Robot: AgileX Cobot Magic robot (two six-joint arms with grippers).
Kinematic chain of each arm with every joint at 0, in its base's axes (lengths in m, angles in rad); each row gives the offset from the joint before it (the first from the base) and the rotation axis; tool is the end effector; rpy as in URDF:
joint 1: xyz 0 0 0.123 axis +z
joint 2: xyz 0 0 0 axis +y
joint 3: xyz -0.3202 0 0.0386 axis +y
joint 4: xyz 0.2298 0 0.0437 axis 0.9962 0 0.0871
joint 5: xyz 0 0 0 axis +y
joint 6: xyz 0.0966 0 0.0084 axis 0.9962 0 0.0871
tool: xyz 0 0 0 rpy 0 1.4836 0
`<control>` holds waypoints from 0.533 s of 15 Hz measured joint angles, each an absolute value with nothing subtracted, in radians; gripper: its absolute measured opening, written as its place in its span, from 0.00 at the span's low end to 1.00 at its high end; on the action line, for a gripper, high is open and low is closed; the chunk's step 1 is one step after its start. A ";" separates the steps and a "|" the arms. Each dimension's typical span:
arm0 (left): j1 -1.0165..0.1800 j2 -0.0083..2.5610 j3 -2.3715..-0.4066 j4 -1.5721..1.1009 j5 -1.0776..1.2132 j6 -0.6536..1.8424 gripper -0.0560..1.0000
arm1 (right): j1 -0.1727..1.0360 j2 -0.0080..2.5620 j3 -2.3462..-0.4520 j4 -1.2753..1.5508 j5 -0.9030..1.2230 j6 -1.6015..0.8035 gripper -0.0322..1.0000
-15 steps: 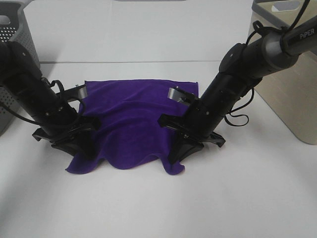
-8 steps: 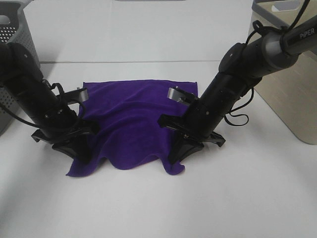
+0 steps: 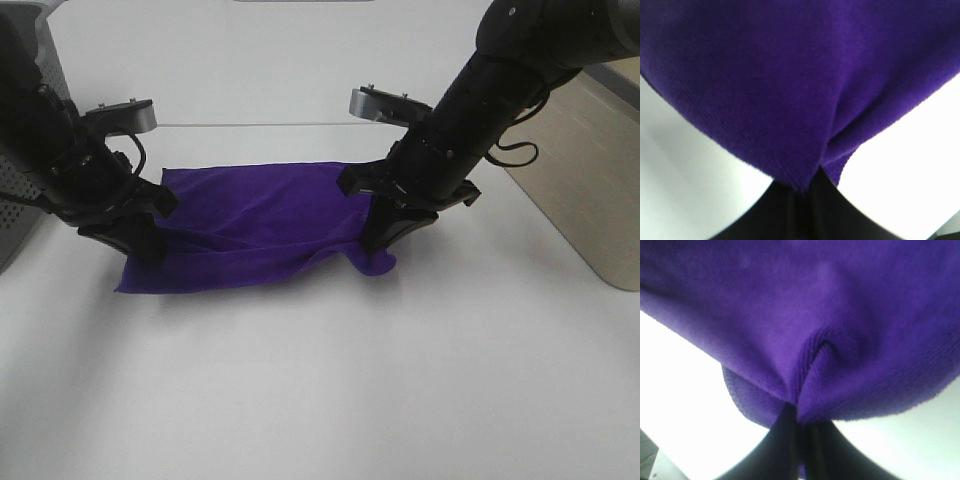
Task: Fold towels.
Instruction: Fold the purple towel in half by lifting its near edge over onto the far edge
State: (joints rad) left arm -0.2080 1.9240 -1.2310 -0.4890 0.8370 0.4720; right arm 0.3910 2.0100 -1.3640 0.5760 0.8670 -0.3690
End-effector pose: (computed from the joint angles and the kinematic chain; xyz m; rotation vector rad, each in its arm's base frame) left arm 0.3539 -0.1093 0.2077 0.5400 2.8692 -0.5362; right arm 0.3556 0.1901 0.2071 -0.6000 2.8645 0.6934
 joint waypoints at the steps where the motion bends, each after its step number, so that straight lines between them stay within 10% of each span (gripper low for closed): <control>1: -0.208 1.925 -1.258 -0.489 0.817 0.472 0.05 | 0.391 2.013 -1.408 0.555 0.849 -0.369 0.06; 8: -0.185 2.055 -1.532 -0.488 0.757 0.463 0.05 | 0.357 2.174 -1.829 0.439 0.831 -0.342 0.06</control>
